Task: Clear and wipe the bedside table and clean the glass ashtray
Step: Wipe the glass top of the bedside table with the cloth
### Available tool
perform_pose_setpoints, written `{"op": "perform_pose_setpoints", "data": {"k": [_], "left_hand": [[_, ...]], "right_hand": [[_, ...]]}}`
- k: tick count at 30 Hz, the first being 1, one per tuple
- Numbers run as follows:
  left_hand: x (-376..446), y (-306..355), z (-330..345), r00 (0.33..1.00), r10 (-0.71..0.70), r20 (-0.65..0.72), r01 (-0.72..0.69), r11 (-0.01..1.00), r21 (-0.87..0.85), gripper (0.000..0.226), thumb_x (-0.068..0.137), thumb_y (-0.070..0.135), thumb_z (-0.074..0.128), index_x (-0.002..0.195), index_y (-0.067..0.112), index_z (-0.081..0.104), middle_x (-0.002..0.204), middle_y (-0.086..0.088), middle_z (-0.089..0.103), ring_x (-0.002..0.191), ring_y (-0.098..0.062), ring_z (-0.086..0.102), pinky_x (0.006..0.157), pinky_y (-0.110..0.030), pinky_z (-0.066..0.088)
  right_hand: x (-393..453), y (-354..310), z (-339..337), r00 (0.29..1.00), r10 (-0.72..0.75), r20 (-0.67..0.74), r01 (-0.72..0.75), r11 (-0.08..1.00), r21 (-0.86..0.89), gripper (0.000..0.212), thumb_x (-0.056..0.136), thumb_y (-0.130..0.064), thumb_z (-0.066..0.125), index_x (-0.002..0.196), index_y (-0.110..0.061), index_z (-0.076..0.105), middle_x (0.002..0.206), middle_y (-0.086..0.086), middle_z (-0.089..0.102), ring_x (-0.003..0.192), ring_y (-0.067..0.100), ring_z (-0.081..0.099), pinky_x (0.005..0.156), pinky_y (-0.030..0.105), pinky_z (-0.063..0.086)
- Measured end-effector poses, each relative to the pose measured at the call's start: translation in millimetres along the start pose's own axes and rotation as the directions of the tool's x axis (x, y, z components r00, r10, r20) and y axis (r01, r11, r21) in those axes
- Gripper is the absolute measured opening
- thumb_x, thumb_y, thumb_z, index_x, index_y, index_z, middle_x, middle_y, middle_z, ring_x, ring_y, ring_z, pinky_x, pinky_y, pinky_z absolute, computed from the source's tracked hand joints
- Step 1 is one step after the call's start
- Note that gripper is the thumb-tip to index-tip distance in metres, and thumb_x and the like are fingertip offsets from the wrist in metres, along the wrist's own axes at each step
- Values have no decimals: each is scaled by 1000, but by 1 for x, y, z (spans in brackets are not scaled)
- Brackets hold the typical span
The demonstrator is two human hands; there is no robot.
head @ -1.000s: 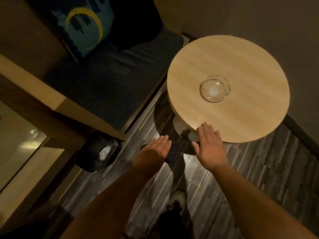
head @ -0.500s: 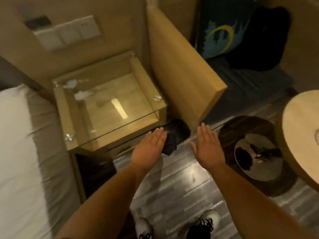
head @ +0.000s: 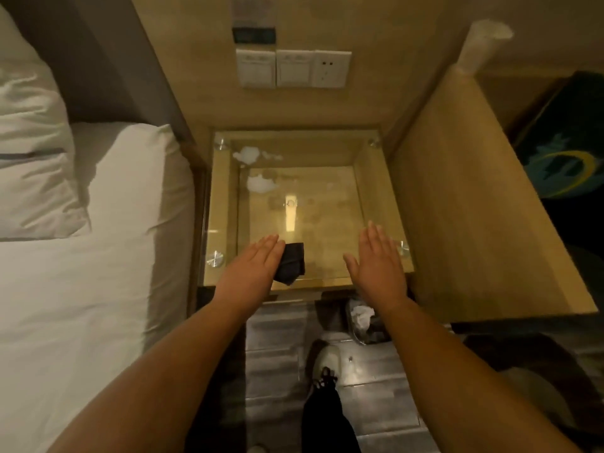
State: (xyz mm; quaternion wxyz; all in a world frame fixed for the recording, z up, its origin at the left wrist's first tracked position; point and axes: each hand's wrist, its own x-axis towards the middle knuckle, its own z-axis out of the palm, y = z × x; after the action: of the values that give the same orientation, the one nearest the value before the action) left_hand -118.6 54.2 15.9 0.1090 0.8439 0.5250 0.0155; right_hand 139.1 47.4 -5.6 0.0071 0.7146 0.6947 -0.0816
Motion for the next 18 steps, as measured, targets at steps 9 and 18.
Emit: {"op": "perform_pose_setpoints", "data": {"k": [9,18], "left_hand": [[103,-67,15,980,-195,-33,189,973,-133,68,86,-3,52,148,12,27,154,-11,28,140,-26,29,113,-37,25],[149,-115,45,968,-250,-39,239,955,-174,67,85,2,59,146,14,33,151,-10,35,136,-25,35,108,-34,29]], "right_hand": [[172,11,35,986,-127,109,135,989,-65,72,93,-57,12,150,-12,11,159,9,8,146,23,3,113,38,-3],[228,26,79,980,-156,124,160,987,-17,78,92,-62,6,150,-11,8,159,10,0,146,23,-5,118,42,-1]]}}
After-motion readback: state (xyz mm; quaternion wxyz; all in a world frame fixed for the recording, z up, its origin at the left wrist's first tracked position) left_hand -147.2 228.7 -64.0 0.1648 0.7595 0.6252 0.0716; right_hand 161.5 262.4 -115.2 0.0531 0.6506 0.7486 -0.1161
